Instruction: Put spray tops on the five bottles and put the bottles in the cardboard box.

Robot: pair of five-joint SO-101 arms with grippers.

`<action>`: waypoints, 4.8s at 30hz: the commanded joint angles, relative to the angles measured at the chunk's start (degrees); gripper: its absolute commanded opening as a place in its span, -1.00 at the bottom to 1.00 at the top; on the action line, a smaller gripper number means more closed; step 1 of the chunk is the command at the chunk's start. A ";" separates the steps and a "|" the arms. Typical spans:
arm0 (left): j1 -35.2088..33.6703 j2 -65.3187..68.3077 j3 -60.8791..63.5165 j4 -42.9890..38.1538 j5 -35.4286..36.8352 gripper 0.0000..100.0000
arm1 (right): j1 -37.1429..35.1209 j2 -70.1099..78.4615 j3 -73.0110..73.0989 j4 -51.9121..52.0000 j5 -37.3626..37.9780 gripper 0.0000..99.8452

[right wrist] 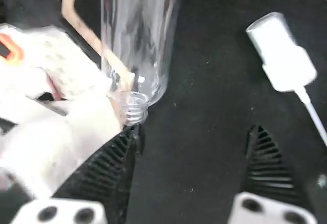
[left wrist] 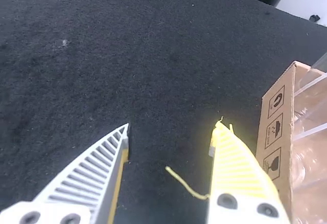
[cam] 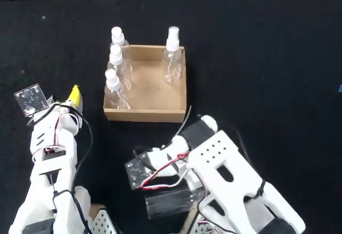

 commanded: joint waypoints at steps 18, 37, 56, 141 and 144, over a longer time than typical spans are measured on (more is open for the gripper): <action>-15.08 -0.62 -4.35 1.14 8.09 -0.53 | -23.30 8.48 -2.86 -11.52 -48.97 -0.43; -20.53 -0.44 -12.18 16.88 18.99 -0.53 | -37.54 8.84 -2.77 -10.02 -67.69 -0.44; -22.90 -0.44 -12.18 16.97 21.63 -0.53 | -21.10 8.31 -1.89 -10.37 -54.51 -0.44; 85.67 3.78 -40.57 95.47 -22.95 -0.41 | 104.53 -2.59 -2.68 -24.70 -17.41 -0.55; 87.96 3.78 -38.81 93.89 -23.03 -0.41 | 104.53 -2.59 -2.68 -24.70 -17.41 -0.55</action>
